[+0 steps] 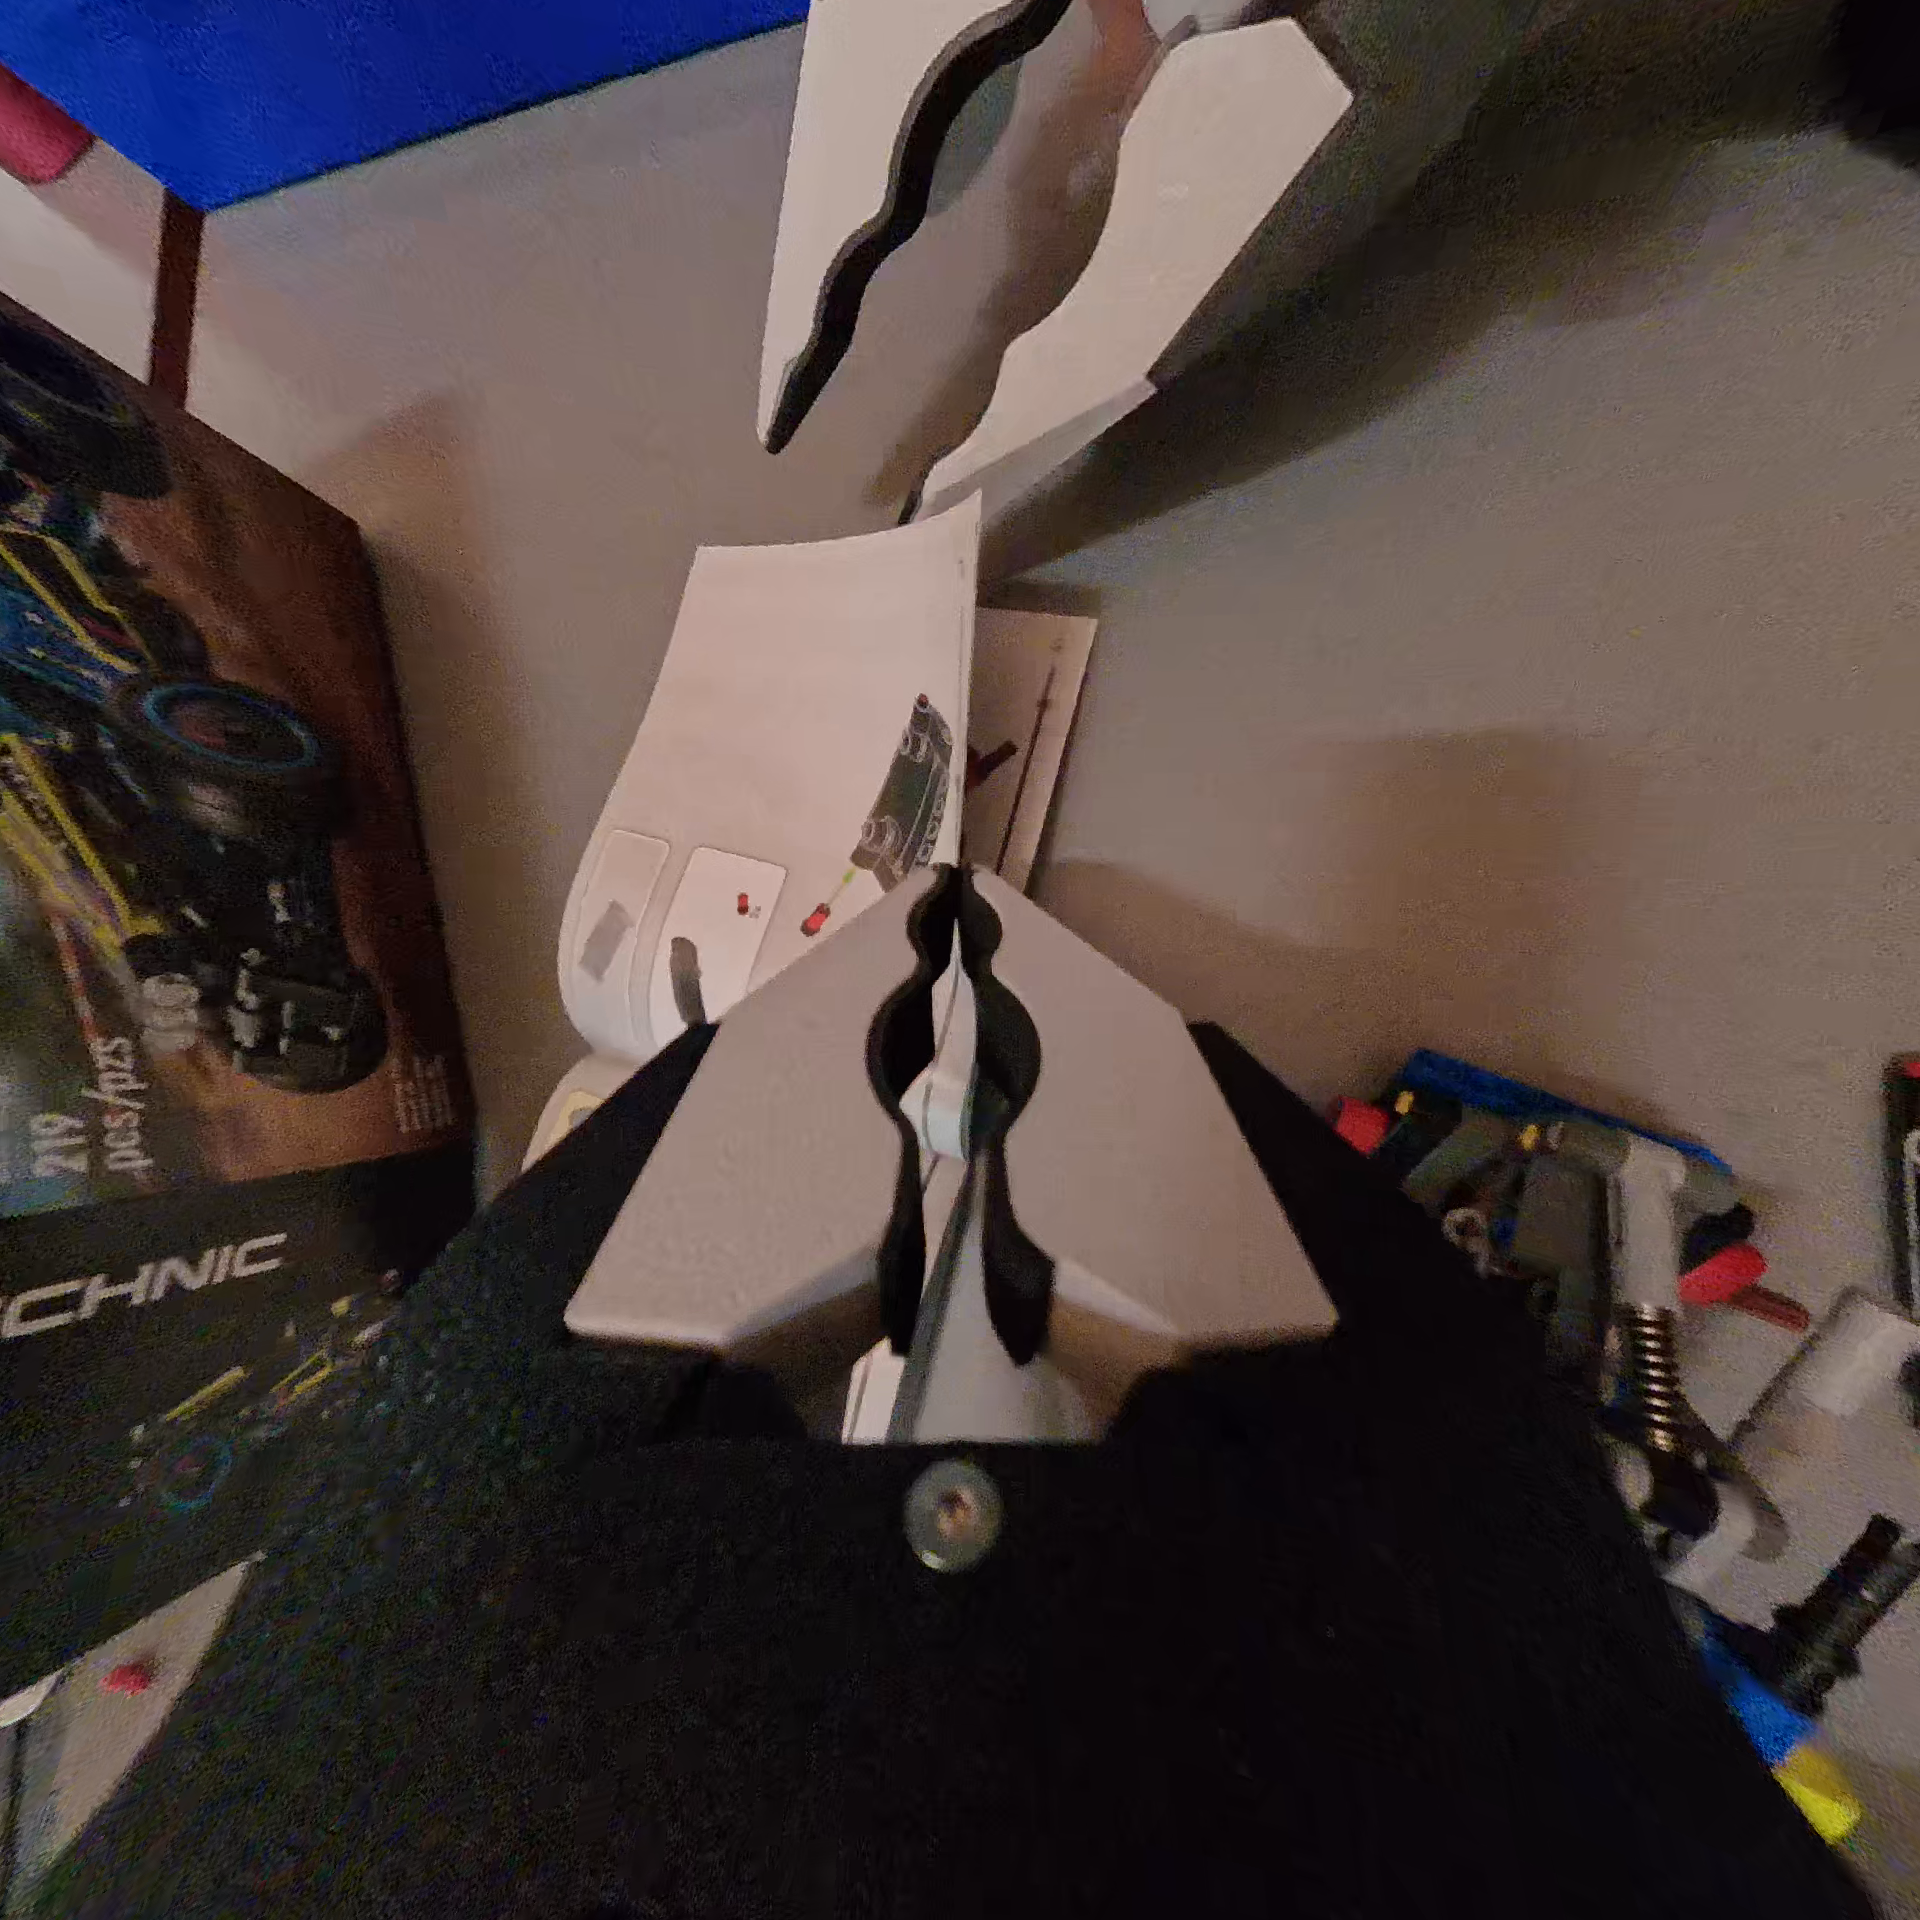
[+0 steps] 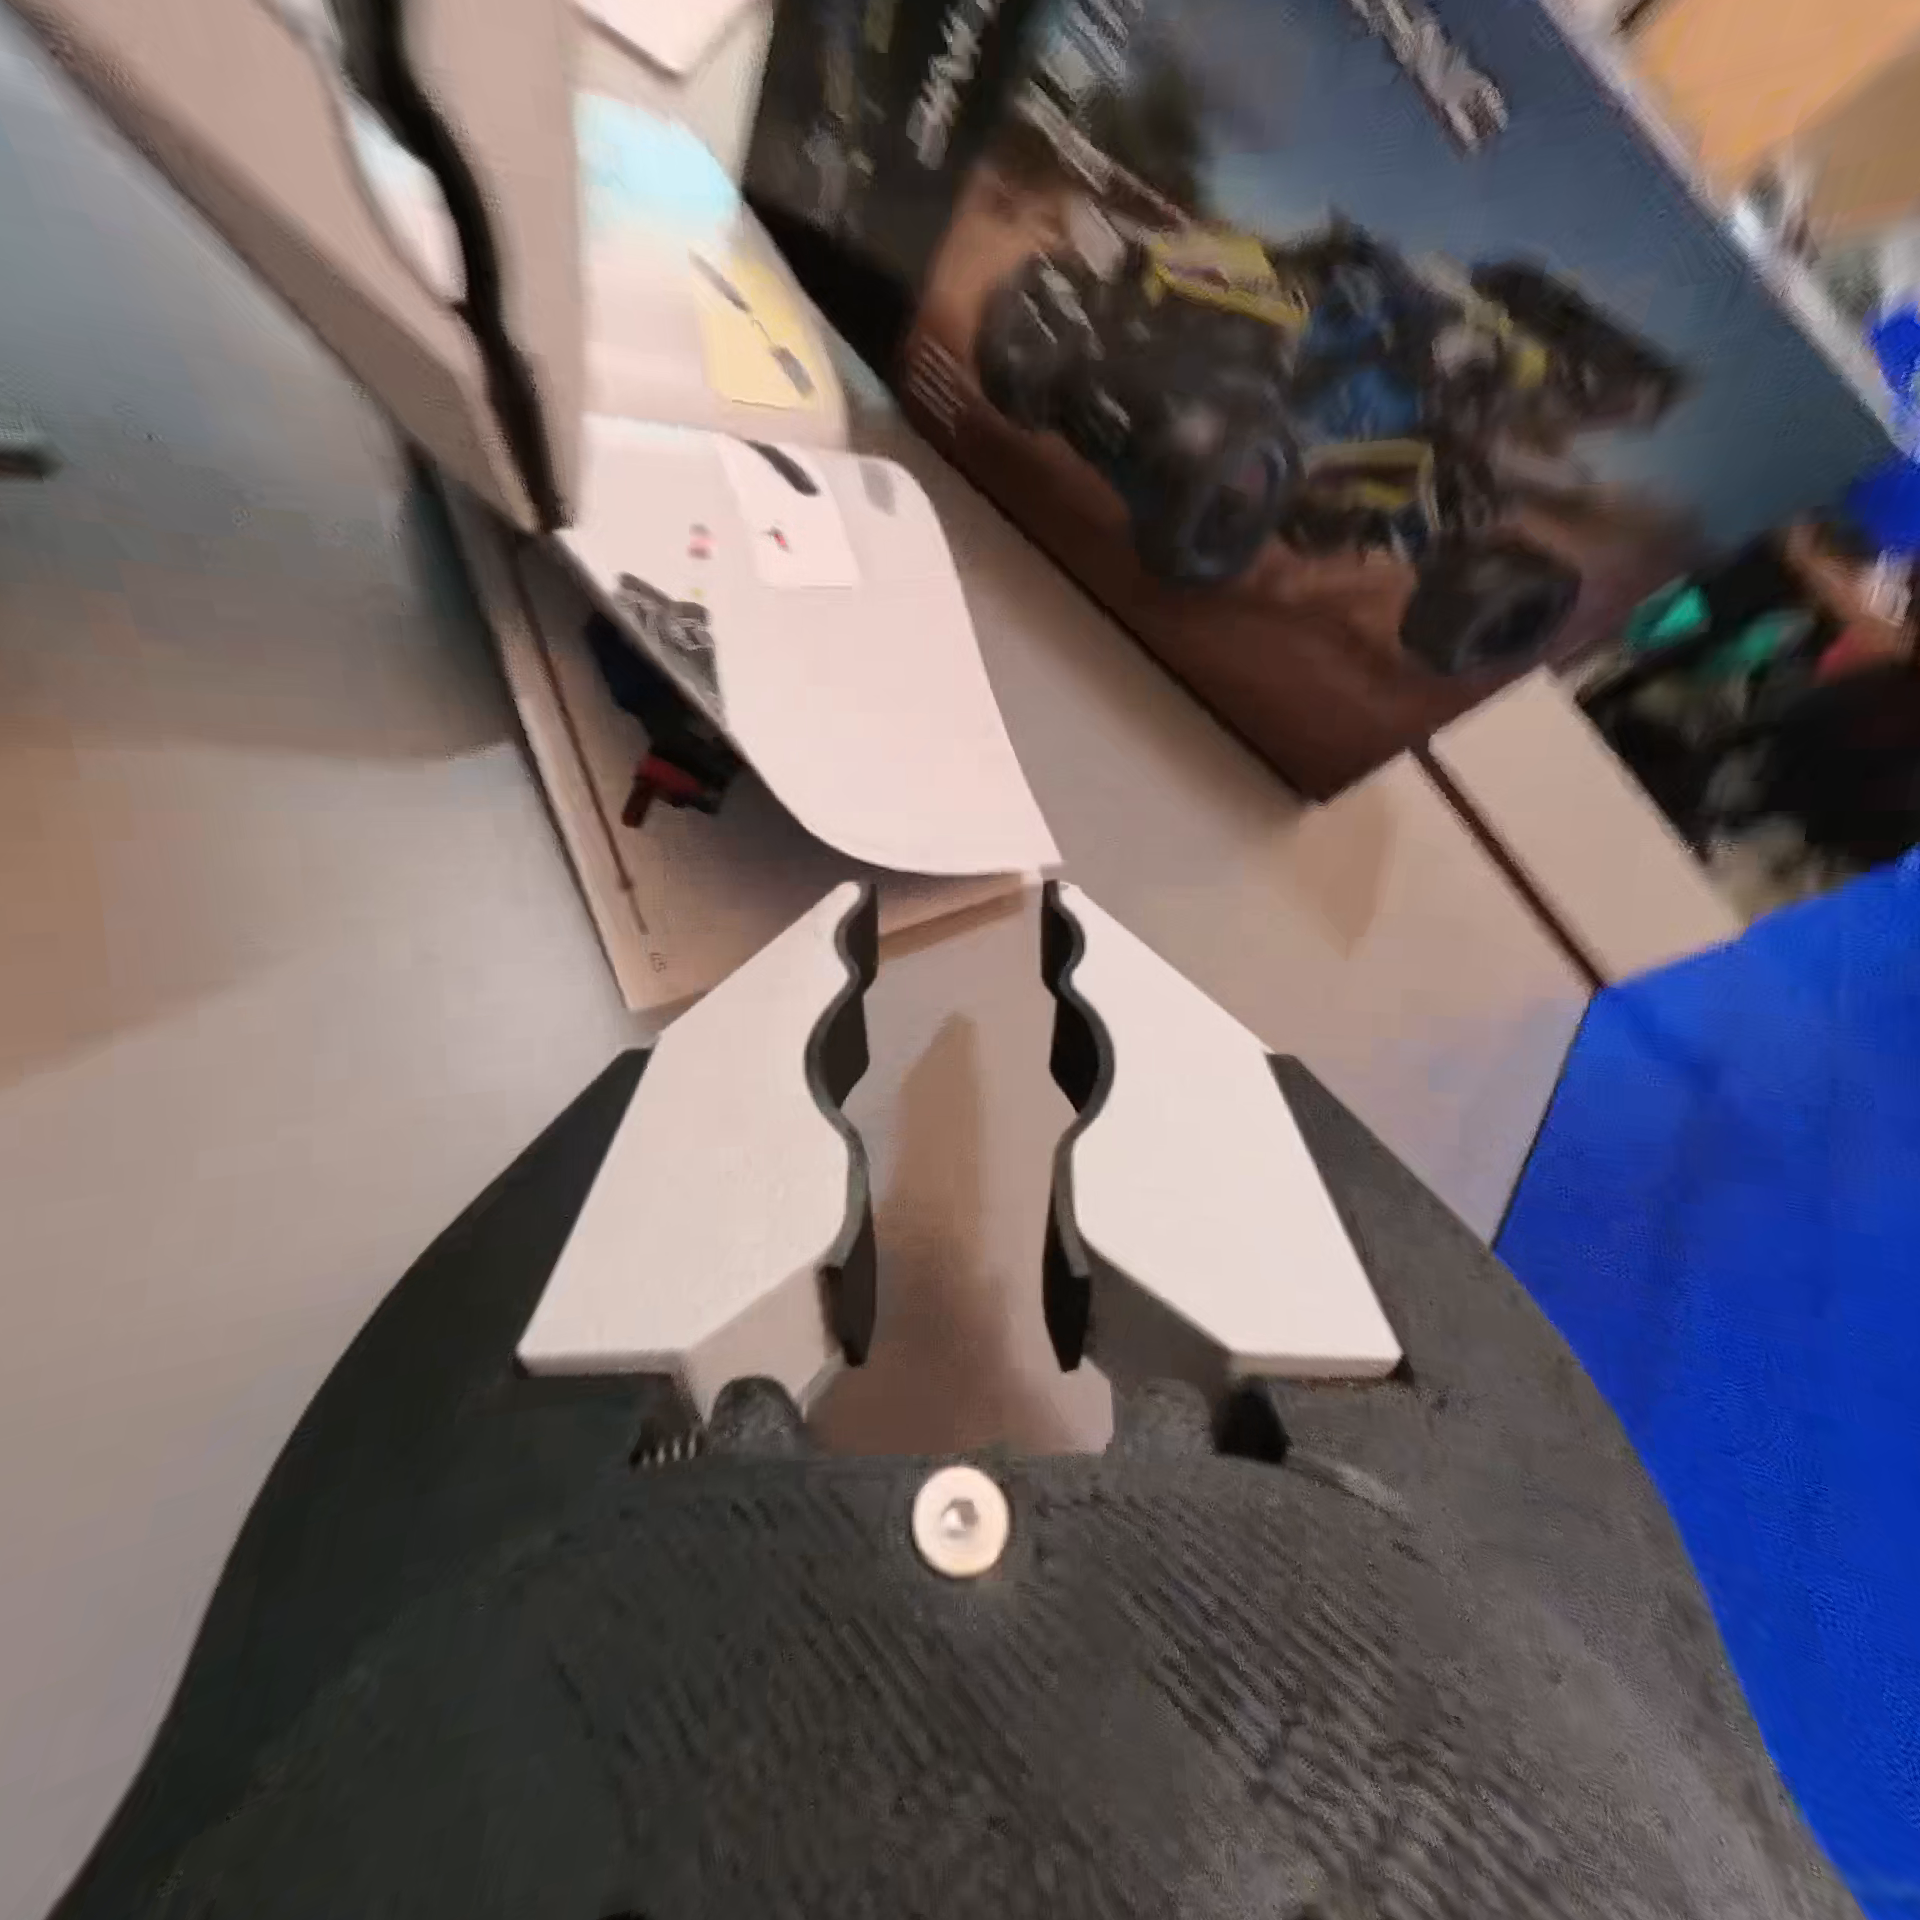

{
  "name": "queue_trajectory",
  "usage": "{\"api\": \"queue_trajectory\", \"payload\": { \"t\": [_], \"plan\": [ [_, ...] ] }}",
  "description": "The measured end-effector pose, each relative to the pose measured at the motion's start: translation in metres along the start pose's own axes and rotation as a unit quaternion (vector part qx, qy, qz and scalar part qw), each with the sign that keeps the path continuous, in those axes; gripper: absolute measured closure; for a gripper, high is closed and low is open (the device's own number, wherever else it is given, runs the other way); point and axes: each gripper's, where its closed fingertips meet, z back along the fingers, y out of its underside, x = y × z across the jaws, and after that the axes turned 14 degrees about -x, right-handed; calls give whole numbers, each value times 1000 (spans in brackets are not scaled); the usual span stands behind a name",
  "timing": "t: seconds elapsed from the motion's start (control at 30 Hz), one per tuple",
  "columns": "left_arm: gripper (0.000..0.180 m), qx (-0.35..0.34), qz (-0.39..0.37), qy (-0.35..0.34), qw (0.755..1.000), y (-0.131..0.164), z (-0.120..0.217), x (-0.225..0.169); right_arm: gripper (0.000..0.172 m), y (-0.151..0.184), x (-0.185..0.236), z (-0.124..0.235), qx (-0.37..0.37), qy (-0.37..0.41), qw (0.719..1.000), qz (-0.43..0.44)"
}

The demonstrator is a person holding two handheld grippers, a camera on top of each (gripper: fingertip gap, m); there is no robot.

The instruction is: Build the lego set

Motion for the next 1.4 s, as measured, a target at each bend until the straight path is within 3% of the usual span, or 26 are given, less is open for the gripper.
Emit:
{"api": "queue_trajectory", "payload": {
  "t": [0.07, 0.13, 0.2, 0.27, 0.53, 0.63, 0.8, 0.87, 1.0, 1.17, 1.3, 1.4],
  "plan": [
    [180, -7, -34, -19, 999, -4, 0, 3, 153, 1, 0, -3, 4, 10, 996, -84],
    [180, 0, -48, 1, 999, -3, -2, -5, 167, -12, 15, -5, -22, -34, 993, -111],
    [180, 9, -41, 26, 999, 0, -5, -13, 172, -12, 24, -10, -16, -50, 995, -80],
    [180, 22, -36, 59, 997, 6, -8, -21, 172, 5, 38, -13, 36, -89, 995, -36],
    [180, 46, -53, 135, 988, 12, -8, -42, 172, -1, 45, -18, 18, -111, 994, -11],
    [180, 45, -66, 104, 991, 9, -11, -32, 172, -1, 46, -18, 15, -119, 993, -11],
    [165, -22, -74, 90, 993, -32, -12, -33, 172, -1, 46, -18, 16, -120, 993, -13],
    [166, -27, -105, 53, 993, -41, -13, -23, 172, -1, 46, -18, 16, -120, 993, -12],
    [160, 8, -135, 30, 990, -35, -16, -12, 172, -1, 46, -17, 16, -121, 992, -12],
    [155, 33, -125, 49, 990, -21, -18, -16, 172, -1, 46, -17, 16, -122, 992, -13],
    [164, 39, -126, 37, 991, -17, -17, -12, 172, -1, 46, -17, 16, -122, 992, -13],
    [160, 36, -112, 40, 992, -18, -13, -11, 172, -1, 46, -17, 16, -122, 992, -12]
  ]
}}
